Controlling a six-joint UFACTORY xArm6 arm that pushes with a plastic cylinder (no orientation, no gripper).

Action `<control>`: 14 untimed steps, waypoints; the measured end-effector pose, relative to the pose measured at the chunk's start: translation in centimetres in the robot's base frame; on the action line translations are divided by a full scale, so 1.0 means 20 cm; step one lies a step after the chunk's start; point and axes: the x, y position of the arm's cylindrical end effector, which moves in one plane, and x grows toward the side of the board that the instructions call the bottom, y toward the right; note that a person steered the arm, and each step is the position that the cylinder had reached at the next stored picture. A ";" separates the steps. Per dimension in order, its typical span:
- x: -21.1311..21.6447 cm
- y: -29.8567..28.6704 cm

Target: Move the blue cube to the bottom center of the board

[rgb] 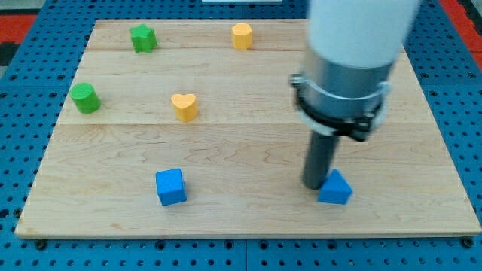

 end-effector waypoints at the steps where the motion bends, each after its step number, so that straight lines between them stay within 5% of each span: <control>1: 0.03 0.08; 7: -0.26 -0.47; 10: -0.02 -0.61; 14: -0.11 -0.69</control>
